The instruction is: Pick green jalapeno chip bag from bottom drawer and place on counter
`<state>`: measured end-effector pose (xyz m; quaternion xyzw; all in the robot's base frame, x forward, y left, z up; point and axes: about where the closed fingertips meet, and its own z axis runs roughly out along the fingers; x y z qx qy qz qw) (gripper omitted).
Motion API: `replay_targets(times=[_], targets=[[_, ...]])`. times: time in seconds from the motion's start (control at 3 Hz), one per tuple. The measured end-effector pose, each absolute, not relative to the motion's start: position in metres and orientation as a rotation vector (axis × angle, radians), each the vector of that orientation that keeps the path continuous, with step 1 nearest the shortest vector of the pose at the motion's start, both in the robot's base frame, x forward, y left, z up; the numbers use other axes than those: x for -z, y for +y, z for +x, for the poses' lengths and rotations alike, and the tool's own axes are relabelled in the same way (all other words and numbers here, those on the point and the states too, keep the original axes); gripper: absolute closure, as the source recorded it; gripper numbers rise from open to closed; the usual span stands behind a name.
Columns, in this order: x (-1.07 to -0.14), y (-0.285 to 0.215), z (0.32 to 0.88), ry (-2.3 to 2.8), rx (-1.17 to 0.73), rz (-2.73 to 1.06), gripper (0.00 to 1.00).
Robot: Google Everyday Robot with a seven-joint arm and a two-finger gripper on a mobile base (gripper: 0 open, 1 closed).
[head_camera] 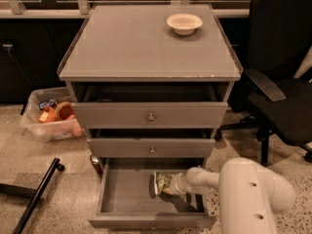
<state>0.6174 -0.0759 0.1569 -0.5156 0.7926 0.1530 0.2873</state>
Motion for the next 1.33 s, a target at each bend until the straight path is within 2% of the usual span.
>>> replay_targets(times=[1.0,1.33], targets=[[-0.351,-0.075,0.519,1.983,-0.529,-1.728,1.00],[-0.416,-0.071,0.507,1.871,-0.539,-1.820,1.00]])
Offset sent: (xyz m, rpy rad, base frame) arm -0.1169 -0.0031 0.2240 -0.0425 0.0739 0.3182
